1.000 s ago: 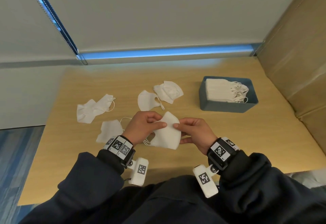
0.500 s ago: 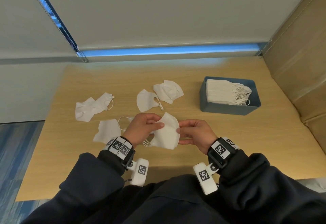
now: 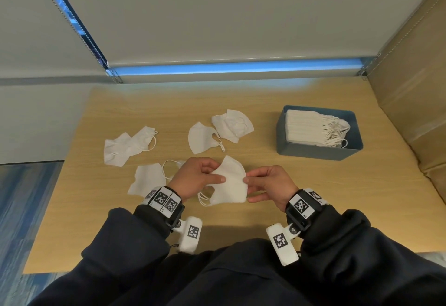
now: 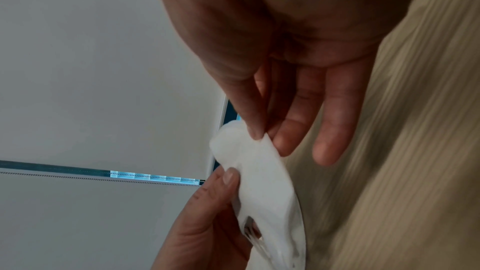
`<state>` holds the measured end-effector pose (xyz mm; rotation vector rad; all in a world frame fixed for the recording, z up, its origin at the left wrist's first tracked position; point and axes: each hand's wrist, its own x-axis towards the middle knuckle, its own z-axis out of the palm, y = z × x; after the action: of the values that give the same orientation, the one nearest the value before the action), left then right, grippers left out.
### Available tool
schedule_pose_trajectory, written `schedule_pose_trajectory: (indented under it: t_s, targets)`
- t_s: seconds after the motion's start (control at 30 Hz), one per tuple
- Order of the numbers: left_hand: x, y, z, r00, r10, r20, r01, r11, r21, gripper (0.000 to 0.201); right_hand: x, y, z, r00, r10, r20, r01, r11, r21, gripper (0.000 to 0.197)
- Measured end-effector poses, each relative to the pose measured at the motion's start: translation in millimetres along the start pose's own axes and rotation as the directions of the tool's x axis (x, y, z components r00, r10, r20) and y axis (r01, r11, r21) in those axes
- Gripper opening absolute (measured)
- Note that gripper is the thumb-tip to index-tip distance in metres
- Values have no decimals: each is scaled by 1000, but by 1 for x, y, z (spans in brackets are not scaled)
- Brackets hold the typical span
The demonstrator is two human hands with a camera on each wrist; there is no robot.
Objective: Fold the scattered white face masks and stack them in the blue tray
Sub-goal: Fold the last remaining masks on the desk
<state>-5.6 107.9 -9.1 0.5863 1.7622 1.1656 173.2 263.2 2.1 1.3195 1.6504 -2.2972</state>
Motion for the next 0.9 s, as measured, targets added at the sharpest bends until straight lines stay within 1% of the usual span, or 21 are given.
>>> schedule_pose_trajectory:
  t_s: [0.13, 0.27, 0.4, 0.5, 0.6, 0.67, 0.73, 0.77, 0.83, 0.87, 0.9]
  targets:
    - [3, -2, 0, 1000, -3, 7, 2, 996, 85, 15, 5, 3, -3, 1000, 29, -9, -30, 999, -41, 15]
    - [8, -1, 3, 1000, -14, -5, 15, 994, 111, 14, 9, 5, -4, 999, 50, -6, -51, 997, -61, 14]
    - [14, -3, 3, 999, -44, -10, 45, 992, 114, 13, 14, 4, -4, 999, 32, -31, -33, 999, -38, 20]
    - [15, -2, 7, 998, -65, -1, 64, 992, 111, 12, 20, 2, -6, 998, 31, -56, -32, 999, -17, 17]
    - [15, -2, 4, 990, -134, 51, 127, 984, 124, 24, 27, 2, -10, 995, 53, -89, -53, 999, 2, 11]
    - [15, -3, -1, 975, -194, 106, 170, 964, 205, 35, 30, 3, -16, 990, 76, -123, -73, 997, 32, 9]
    - [14, -4, -7, 966, -247, 72, 223, 944, 245, 43, 33, 5, -21, 984, 92, -152, -86, 995, 44, 12]
    - [14, -4, -10, 964, -263, 37, 248, 942, 227, 48, 34, 6, -23, 982, 93, -166, -88, 995, 39, 13]
    - [14, -4, -12, 960, -282, -6, 279, 947, 162, 67, 35, 9, -25, 977, 94, -192, -94, 996, 12, 13]
    - [14, -4, -12, 956, -294, -13, 293, 946, 140, 70, 36, 11, -25, 973, 97, -207, -101, 995, -9, 13]
    - [15, -4, -12, 952, -306, -15, 305, 944, 127, 65, 37, 12, -25, 970, 99, -222, -109, 994, -32, 13]
